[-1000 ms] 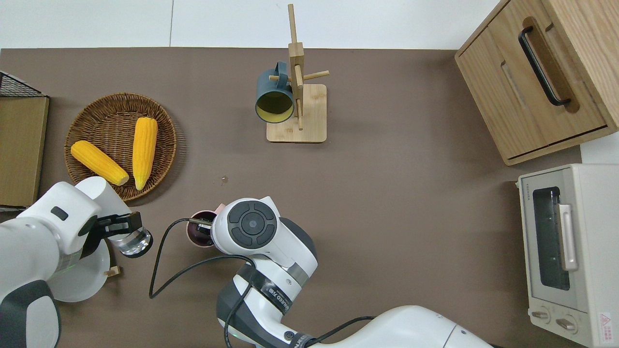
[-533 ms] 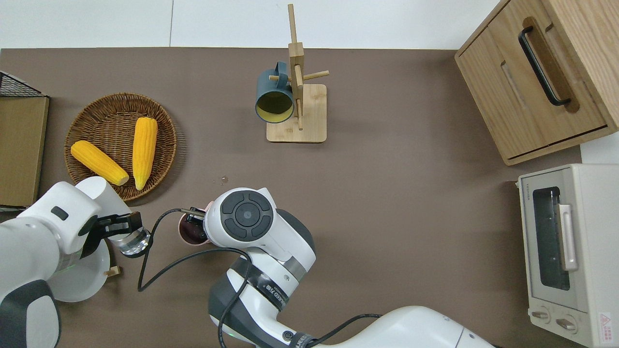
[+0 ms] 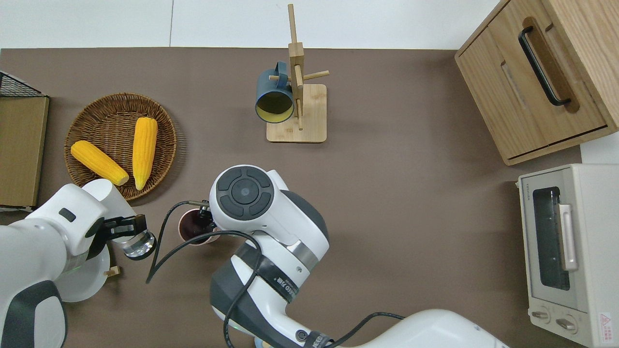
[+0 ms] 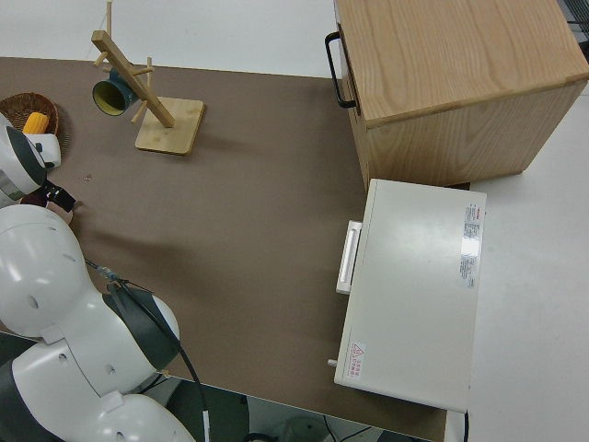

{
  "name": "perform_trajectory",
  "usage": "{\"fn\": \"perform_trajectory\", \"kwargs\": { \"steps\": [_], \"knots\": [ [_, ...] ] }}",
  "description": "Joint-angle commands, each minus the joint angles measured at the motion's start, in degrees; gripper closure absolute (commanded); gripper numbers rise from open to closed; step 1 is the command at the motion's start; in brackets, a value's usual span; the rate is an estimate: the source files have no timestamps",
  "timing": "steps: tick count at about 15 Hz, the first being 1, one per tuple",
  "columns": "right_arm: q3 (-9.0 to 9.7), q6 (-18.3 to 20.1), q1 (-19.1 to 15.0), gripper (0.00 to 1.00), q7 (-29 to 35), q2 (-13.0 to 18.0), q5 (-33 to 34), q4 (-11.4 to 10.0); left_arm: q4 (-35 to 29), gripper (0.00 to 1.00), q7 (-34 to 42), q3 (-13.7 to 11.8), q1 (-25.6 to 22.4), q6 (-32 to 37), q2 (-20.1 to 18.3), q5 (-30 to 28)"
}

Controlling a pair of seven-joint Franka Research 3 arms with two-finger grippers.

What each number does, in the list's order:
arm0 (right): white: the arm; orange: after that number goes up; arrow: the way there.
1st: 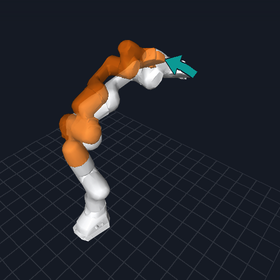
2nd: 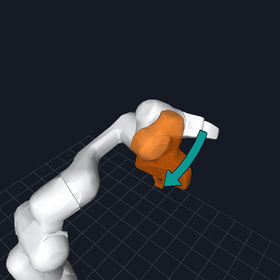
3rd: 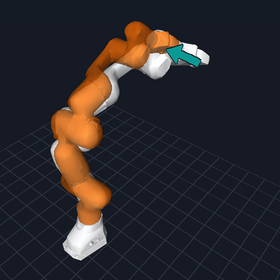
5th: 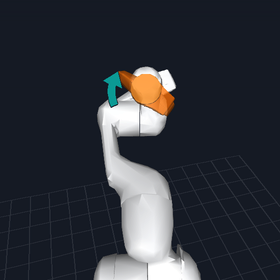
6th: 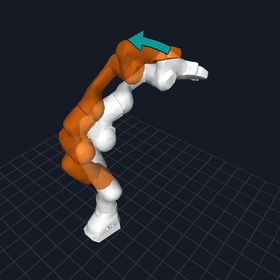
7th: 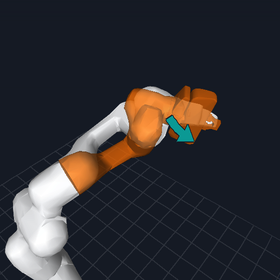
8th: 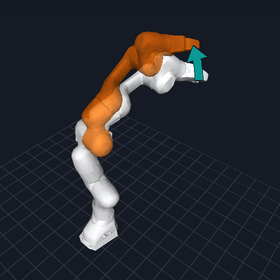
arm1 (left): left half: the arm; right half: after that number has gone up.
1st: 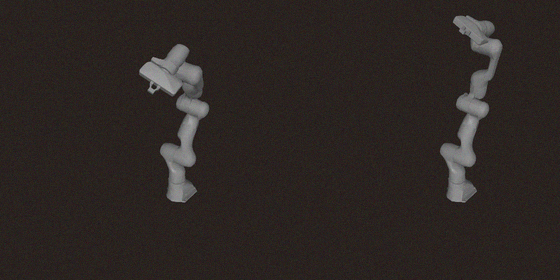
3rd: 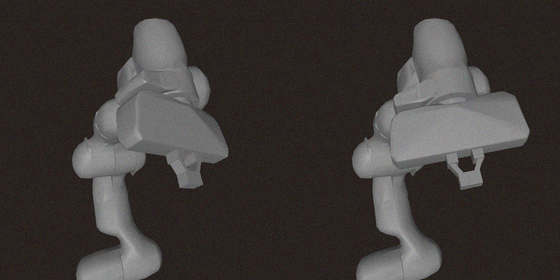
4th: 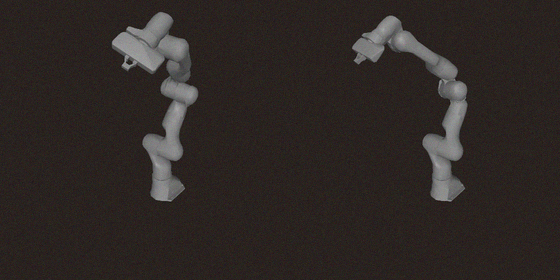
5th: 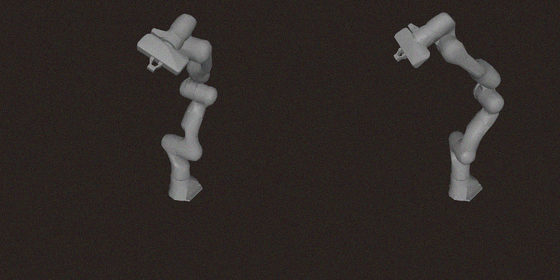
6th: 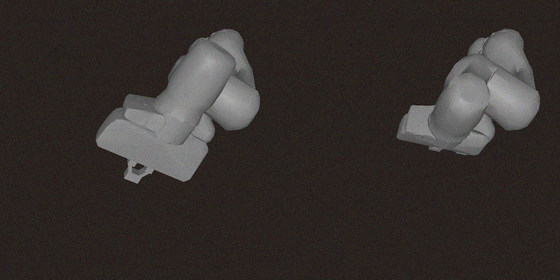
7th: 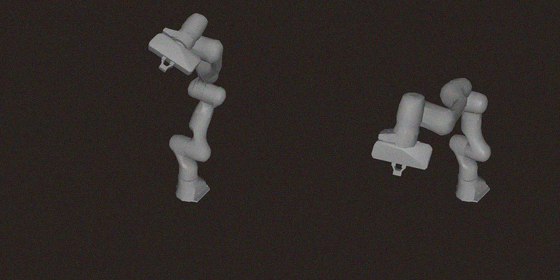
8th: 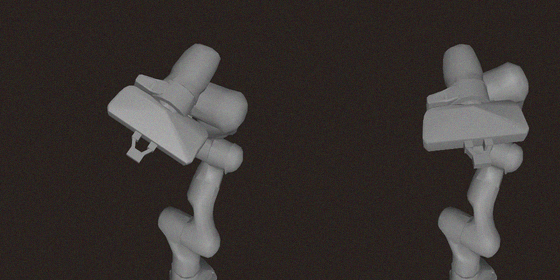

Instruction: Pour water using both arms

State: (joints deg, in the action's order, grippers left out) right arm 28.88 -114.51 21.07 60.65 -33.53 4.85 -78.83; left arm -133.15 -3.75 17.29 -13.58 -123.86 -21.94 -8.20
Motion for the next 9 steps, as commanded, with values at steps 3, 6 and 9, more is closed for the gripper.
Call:
{"fn": "perform_trajectory", "kwargs": {
  "steps": [3,6,9],
  "knots": [
    [-6.63,13.94,-4.45,0.007,-24.13,8.73,0.07,-1.32,-0.71,1.0,-0.55,-0.59,1.98,0.89,-2.05,-0.77],
    [-10.94,18.97,-7.17,0.007,-39.51,12.95,-0.02,-3.07,-1.76,1.0,-1.87,-0.59,3.73,1.95,-3.45,-0.77],
    [-14.54,21.7,-10.78,0.009,-51.47,16.38,-0.72,-3.52,-3.34,1.0,-1.87,-0.59,5.14,3.97,-5.65,-0.94]
  ]
}}
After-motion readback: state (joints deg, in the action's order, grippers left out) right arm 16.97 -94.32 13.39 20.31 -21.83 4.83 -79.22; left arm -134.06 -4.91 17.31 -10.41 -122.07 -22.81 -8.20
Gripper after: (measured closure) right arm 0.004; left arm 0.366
